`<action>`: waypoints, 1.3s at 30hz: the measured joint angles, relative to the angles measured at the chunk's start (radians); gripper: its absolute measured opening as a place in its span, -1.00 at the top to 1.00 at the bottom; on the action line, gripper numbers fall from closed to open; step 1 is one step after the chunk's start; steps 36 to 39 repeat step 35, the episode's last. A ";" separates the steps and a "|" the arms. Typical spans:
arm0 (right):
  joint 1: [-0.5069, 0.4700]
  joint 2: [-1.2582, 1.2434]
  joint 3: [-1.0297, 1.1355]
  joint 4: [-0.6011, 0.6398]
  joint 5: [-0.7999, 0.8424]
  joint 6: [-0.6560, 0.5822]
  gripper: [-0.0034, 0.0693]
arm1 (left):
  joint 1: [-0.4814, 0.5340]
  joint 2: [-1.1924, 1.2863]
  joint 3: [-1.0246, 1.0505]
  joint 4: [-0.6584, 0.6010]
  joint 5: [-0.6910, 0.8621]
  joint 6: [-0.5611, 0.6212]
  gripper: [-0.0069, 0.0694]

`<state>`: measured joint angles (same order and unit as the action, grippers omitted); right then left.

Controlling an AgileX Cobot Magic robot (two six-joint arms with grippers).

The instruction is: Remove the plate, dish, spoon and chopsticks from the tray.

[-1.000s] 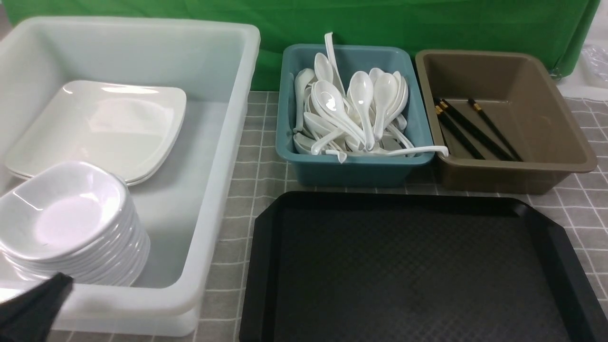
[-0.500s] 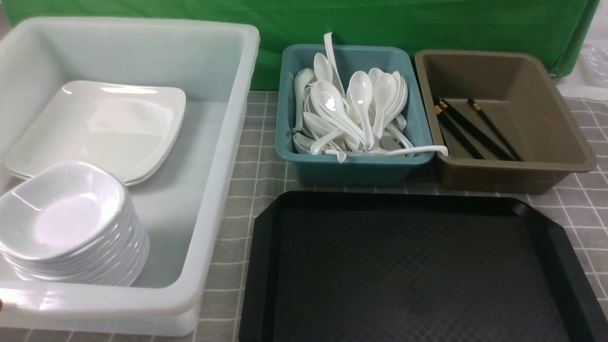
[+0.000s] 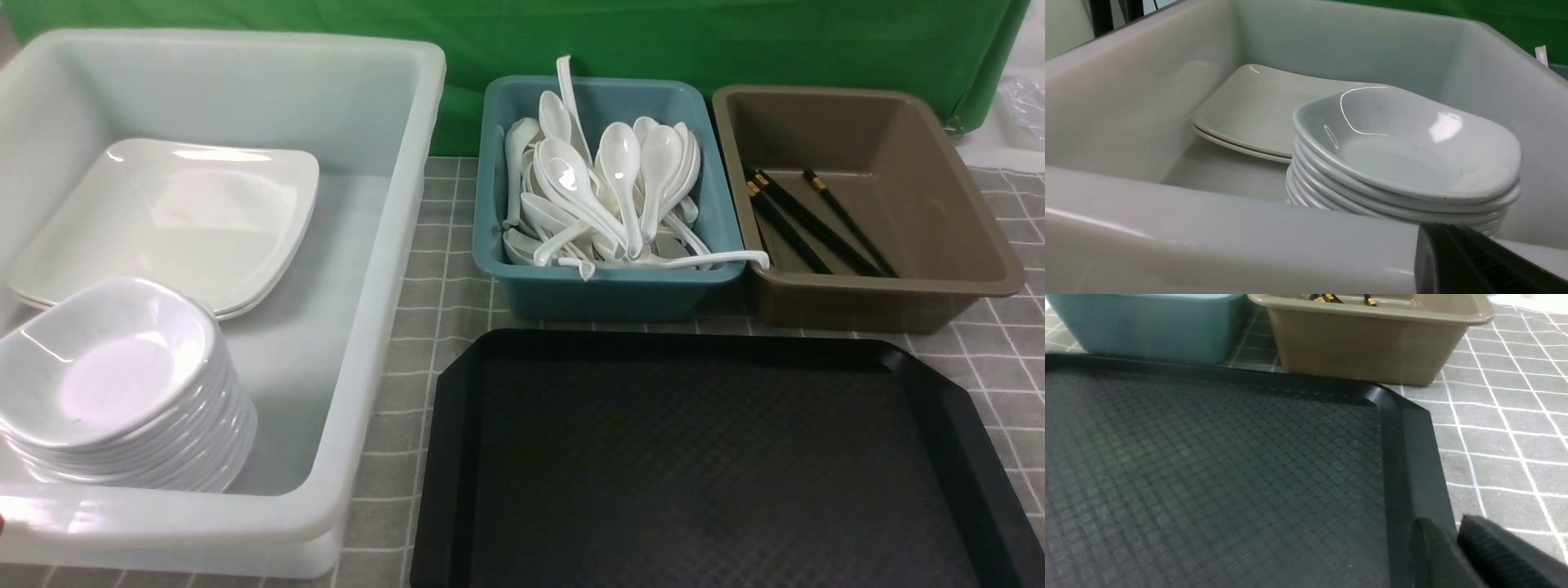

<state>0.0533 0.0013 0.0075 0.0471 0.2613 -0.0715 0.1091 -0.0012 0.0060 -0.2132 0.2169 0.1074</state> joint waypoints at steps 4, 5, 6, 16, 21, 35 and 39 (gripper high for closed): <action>0.000 0.000 0.000 0.000 0.000 0.000 0.50 | 0.000 0.000 0.000 0.000 0.000 0.000 0.80; 0.000 0.000 0.000 0.000 0.000 0.000 0.49 | 0.000 0.000 0.000 0.000 0.000 0.000 0.80; 0.000 0.000 0.000 0.000 0.000 0.000 0.49 | 0.000 0.000 0.000 0.000 0.000 0.000 0.80; 0.000 0.000 0.000 0.000 0.000 0.000 0.43 | 0.000 0.000 0.000 0.000 0.000 0.000 0.80; 0.000 0.000 0.000 0.000 0.000 0.000 0.41 | 0.000 0.000 0.000 0.000 0.001 0.005 0.80; 0.000 0.000 0.000 0.000 0.001 0.000 0.36 | 0.000 0.000 0.000 0.000 0.001 0.005 0.80; 0.000 0.000 0.000 0.000 0.001 0.000 0.36 | 0.000 0.000 0.000 0.000 0.001 0.005 0.80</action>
